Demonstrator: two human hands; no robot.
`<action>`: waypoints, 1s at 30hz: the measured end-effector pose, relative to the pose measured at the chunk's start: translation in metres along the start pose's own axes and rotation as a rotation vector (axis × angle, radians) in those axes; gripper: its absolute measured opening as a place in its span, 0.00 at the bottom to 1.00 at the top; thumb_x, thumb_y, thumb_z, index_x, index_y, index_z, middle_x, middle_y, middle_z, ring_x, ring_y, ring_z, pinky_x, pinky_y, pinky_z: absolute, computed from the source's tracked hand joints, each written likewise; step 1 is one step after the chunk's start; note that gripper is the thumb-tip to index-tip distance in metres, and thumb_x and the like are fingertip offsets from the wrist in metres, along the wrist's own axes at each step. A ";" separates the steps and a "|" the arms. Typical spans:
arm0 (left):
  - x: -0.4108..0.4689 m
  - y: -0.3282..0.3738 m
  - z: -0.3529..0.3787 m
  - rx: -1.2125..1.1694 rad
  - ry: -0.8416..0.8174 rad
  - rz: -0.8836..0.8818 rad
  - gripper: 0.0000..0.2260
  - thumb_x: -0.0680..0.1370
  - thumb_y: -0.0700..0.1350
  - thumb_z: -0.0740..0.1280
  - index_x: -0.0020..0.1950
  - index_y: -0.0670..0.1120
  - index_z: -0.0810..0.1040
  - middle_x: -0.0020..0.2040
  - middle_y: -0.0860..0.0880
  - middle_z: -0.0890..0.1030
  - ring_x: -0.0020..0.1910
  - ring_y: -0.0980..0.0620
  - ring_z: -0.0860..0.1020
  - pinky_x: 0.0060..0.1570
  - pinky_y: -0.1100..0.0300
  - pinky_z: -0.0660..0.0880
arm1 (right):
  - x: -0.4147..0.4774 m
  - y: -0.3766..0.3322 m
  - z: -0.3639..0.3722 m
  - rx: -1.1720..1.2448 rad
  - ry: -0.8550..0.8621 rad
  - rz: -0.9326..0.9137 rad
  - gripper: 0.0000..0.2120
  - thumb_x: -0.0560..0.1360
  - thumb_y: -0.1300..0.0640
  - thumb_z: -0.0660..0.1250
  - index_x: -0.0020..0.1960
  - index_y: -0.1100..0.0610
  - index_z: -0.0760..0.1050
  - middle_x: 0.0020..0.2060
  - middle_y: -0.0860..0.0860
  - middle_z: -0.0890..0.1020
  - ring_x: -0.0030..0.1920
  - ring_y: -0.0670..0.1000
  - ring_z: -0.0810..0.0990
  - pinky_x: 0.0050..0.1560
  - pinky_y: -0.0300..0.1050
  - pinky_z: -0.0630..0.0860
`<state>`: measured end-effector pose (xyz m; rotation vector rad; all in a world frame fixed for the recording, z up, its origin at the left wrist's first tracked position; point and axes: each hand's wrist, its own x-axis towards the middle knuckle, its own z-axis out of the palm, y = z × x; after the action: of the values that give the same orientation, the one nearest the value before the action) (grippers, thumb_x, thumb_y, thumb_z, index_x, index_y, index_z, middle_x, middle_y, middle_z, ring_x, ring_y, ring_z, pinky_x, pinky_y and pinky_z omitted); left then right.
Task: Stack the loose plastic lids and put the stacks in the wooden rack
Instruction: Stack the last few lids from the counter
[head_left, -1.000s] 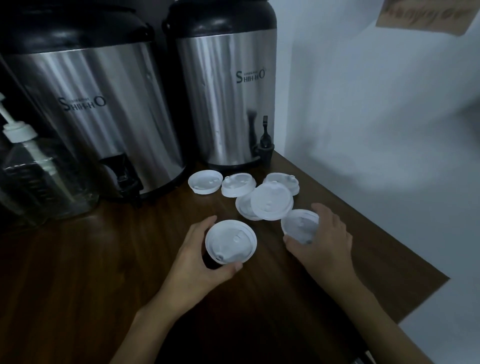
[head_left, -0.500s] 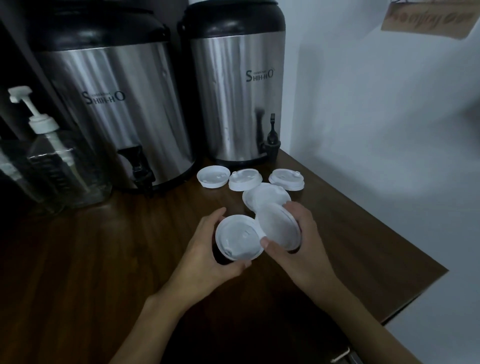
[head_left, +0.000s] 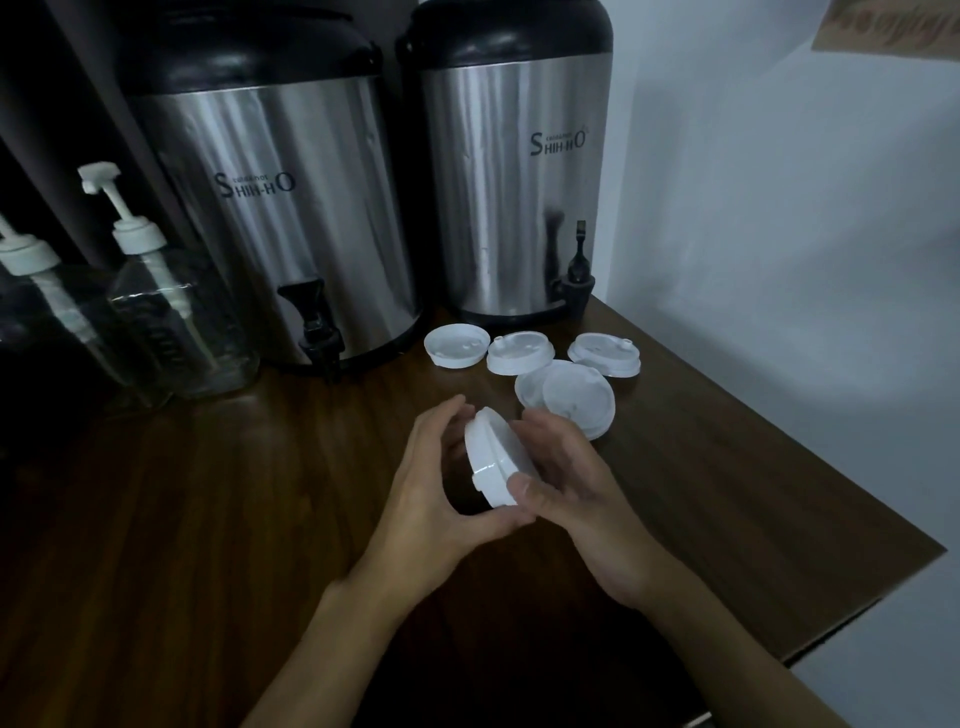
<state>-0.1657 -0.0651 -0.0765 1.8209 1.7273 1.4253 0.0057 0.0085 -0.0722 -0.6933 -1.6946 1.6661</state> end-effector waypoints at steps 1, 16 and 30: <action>0.000 -0.001 0.001 0.002 0.006 0.004 0.43 0.64 0.63 0.80 0.74 0.64 0.63 0.71 0.62 0.69 0.71 0.62 0.69 0.67 0.70 0.68 | 0.001 0.000 -0.001 0.049 -0.013 0.017 0.36 0.64 0.42 0.76 0.68 0.38 0.67 0.69 0.41 0.74 0.67 0.40 0.75 0.62 0.42 0.78; 0.008 -0.004 -0.004 0.051 0.034 0.254 0.38 0.67 0.52 0.81 0.74 0.54 0.67 0.70 0.59 0.68 0.71 0.57 0.70 0.65 0.69 0.69 | 0.019 -0.009 0.006 0.060 -0.115 0.138 0.57 0.55 0.21 0.72 0.76 0.48 0.62 0.68 0.51 0.75 0.69 0.52 0.75 0.70 0.59 0.72; 0.007 -0.013 -0.003 -0.070 0.127 0.120 0.37 0.66 0.52 0.80 0.72 0.54 0.69 0.67 0.51 0.75 0.67 0.45 0.76 0.61 0.47 0.78 | 0.025 -0.008 0.013 0.094 -0.179 0.149 0.52 0.59 0.23 0.72 0.76 0.45 0.63 0.70 0.47 0.74 0.71 0.47 0.73 0.73 0.51 0.70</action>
<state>-0.1777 -0.0567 -0.0816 1.8613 1.6273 1.6606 -0.0193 0.0186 -0.0619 -0.6561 -1.7079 1.9501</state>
